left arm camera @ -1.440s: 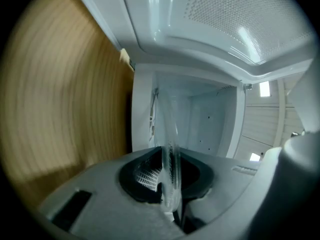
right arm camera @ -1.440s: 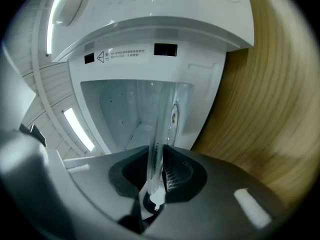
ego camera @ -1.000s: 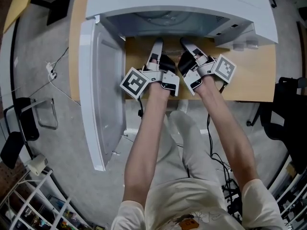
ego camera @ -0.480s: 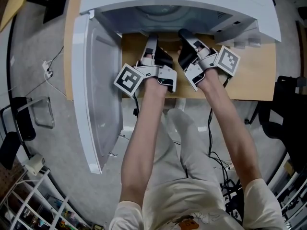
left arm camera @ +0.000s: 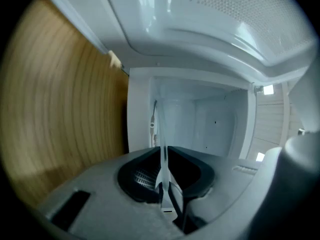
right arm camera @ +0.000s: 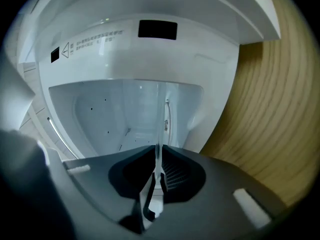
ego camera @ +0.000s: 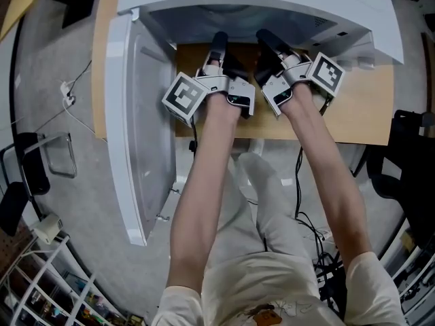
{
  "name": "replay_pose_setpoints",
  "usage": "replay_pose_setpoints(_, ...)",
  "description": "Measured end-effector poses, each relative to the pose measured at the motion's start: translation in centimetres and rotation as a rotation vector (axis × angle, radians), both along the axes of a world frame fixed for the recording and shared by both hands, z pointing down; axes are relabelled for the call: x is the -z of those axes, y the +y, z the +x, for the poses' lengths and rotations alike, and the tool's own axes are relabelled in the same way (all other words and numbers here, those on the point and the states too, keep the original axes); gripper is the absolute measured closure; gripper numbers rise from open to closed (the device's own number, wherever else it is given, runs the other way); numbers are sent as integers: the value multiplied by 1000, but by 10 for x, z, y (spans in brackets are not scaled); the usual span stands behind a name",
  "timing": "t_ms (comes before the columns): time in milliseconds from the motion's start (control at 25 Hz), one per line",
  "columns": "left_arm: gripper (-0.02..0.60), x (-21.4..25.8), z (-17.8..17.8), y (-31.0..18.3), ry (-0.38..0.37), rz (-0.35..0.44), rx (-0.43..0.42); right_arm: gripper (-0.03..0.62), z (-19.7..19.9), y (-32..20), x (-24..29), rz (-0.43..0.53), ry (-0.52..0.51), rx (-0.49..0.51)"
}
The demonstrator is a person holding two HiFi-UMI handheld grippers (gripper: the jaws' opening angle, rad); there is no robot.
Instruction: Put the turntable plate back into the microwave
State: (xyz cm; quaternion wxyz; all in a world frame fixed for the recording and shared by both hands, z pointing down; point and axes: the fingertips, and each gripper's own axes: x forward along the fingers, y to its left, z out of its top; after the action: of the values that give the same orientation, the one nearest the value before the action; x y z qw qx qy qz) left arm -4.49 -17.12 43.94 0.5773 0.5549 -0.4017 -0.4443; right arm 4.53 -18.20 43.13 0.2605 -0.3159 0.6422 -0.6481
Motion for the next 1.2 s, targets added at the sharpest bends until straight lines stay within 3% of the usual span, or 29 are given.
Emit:
replay_pose_setpoints(120,542,-1,0,1,-50,-32,-25,546,1,-4,0,-3,8,-22)
replay_pose_setpoints(360,545,-1,7,0,-40,-52,-69,543,8,-6,5,-50,54,-88)
replay_pose_setpoints(440,548,-4,12,1,-35,-59,-81,482,11,-1,7,-53,67,-99)
replay_pose_setpoints(640,551,-7,14,-3,-40,-70,-87,477,0,16,4,-68,129,-24)
replay_pose_setpoints(760,551,-6,10,-5,-35,-66,-76,569,-7,18,-5,-109,159,16)
replay_pose_setpoints(840,549,-3,9,-8,-42,-66,-82,586,-8,15,-3,-104,168,18)
replay_pose_setpoints(1000,549,-2,13,-6,-56,-89,-114,588,-10,-4,17,-73,190,22)
replay_pose_setpoints(1200,552,-4,20,-3,-29,-95,-138,588,-12,0,8,-141,216,28)
